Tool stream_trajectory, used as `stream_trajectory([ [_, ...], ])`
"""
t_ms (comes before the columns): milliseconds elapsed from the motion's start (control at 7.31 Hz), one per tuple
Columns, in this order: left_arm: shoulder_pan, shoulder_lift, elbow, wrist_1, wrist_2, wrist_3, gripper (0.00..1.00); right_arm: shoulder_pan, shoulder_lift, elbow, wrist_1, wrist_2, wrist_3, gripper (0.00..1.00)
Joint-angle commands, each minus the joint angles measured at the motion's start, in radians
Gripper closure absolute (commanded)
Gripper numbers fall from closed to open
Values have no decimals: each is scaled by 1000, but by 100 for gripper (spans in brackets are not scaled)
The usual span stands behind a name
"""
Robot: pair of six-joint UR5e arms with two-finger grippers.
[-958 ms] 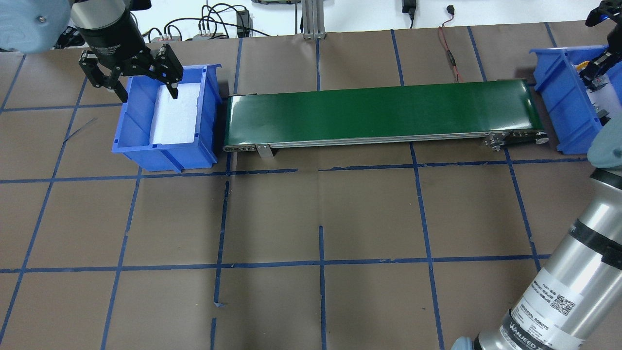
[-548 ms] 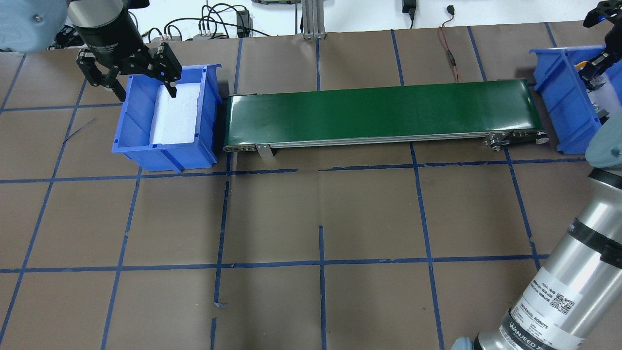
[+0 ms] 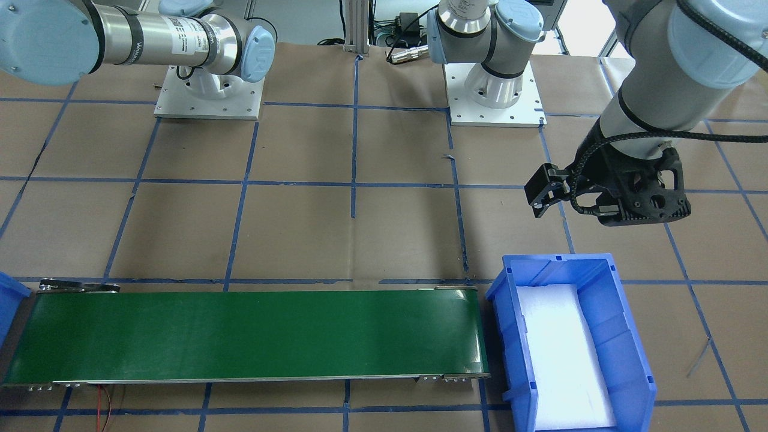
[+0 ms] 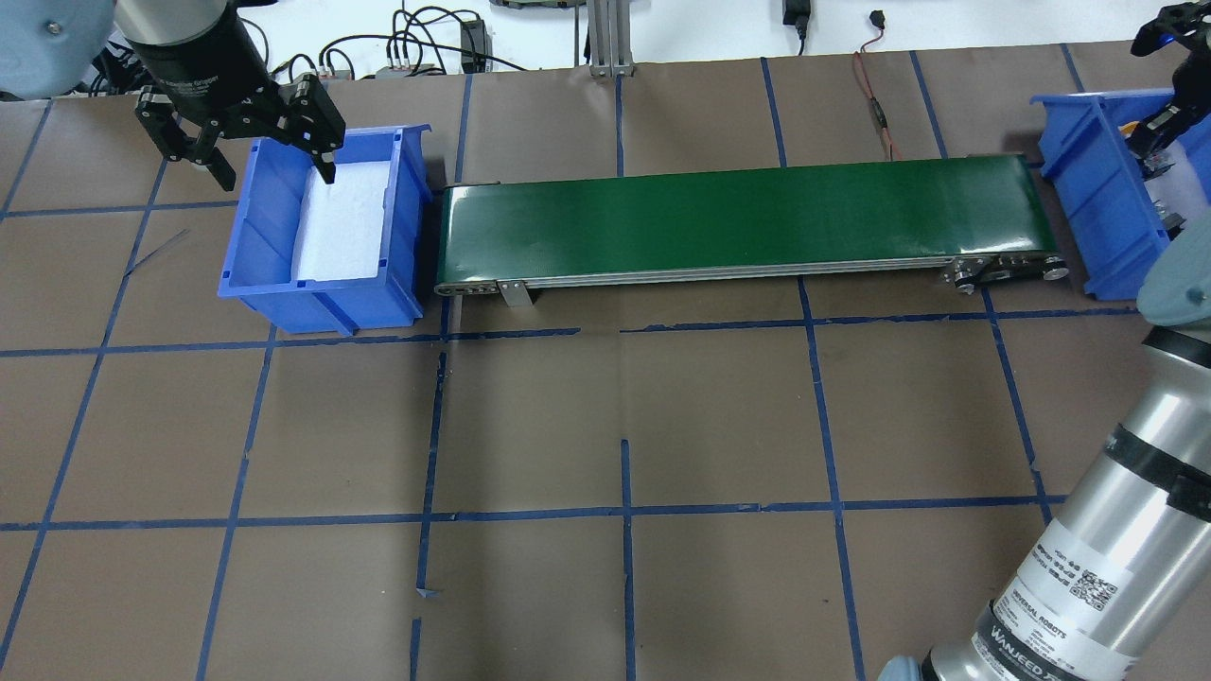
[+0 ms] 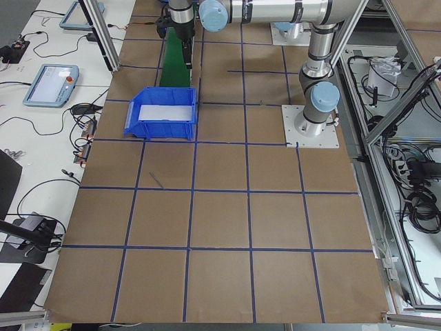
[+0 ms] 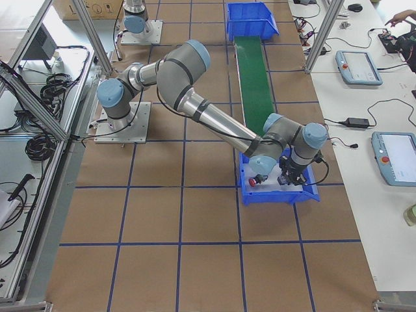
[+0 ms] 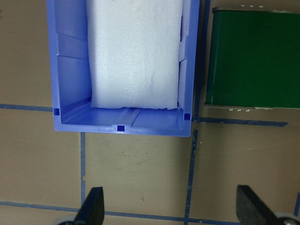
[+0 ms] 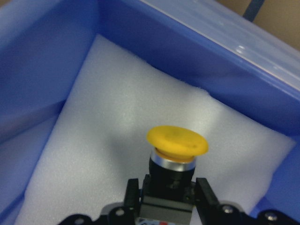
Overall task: Transport two buttons from left to right
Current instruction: 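Lower the yellow button onto the foam and open the right gripper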
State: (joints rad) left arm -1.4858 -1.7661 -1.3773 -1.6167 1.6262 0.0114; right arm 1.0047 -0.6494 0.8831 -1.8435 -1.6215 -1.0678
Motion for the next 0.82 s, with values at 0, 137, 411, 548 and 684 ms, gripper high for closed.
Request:
stream_trajectory([
  [0,6,-1,-6,0,1,4,0,0,-6,-1,3,0,0,54],
  [137,4,2,-8,1,1,4,0,0,-6,-1,4,0,0,49],
  [411,1,-9,-5,1,0,2,0,0,-10,0,9,12,-1,43],
  [548,-2,-9,-9,1,0,2,0,0,-10,0,9,20,-1,43],
  [684,-2,-7,-9,1,-8,2,0,0,-16,0,9,20,-1,43],
])
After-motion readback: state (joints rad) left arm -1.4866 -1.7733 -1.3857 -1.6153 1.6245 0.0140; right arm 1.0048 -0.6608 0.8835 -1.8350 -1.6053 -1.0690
